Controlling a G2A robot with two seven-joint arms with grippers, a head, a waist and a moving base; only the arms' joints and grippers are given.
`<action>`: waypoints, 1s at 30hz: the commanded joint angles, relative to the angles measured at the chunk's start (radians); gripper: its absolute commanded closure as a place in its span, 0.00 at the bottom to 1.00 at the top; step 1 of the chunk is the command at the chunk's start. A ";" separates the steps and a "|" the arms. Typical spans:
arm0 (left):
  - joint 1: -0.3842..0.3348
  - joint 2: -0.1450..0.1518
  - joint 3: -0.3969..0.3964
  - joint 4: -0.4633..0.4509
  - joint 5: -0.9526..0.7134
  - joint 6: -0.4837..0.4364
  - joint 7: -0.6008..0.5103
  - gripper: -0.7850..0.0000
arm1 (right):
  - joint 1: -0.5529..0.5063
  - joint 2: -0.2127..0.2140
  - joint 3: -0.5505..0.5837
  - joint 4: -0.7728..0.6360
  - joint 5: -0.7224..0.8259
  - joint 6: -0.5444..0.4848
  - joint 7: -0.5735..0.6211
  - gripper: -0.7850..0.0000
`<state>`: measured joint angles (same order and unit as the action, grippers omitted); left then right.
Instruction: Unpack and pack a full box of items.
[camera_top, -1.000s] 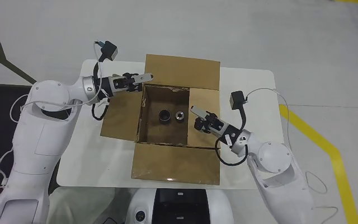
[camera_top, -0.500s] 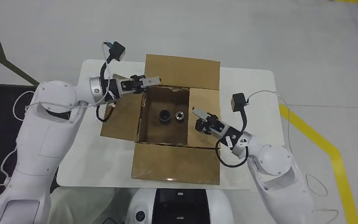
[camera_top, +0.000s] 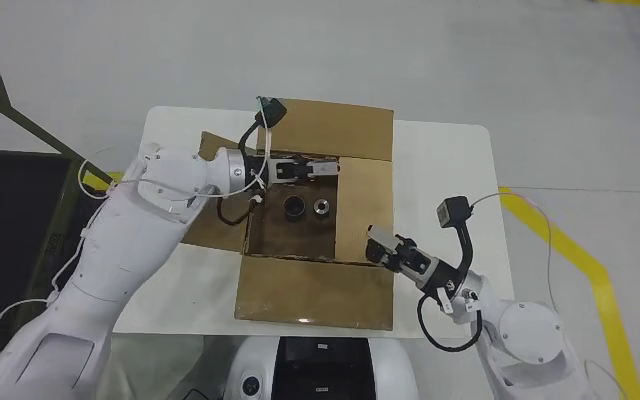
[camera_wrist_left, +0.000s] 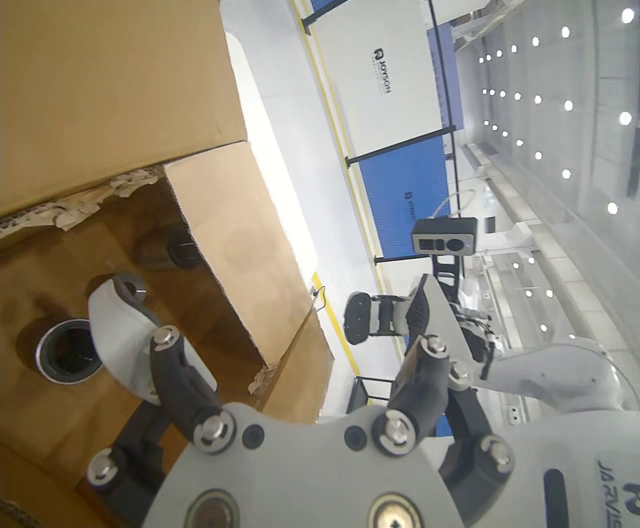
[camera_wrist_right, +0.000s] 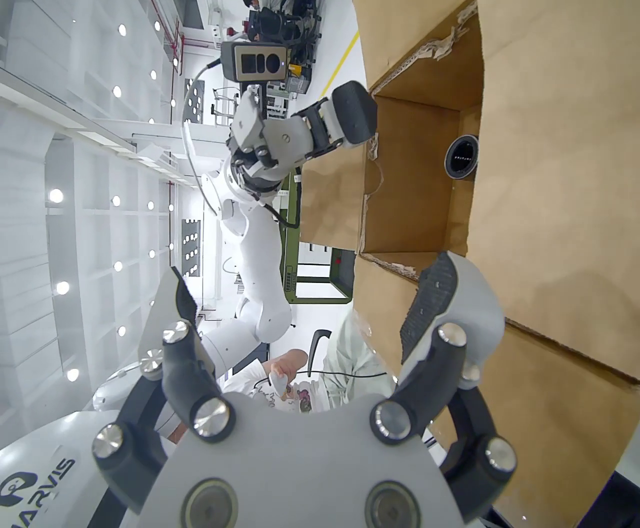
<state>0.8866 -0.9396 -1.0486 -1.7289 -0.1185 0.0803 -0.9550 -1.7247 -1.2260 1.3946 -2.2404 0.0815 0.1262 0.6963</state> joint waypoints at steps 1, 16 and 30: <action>-0.007 -0.005 0.029 0.003 0.041 0.009 0.005 0.00 | -0.006 0.002 0.002 0.003 0.002 -0.006 0.006 0.00; -0.107 -0.079 0.206 0.132 0.034 0.017 0.119 0.00 | -0.013 0.015 0.005 0.042 0.042 -0.042 0.017 0.00; -0.166 -0.125 0.280 0.197 0.118 0.028 0.176 0.00 | 0.014 0.025 -0.036 0.059 0.035 -0.040 0.048 0.00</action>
<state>0.7236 -1.0634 -0.7688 -1.5310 -0.0115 0.1034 -0.7730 -1.7137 -1.2013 1.3619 -2.1823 0.1173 0.0854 0.7443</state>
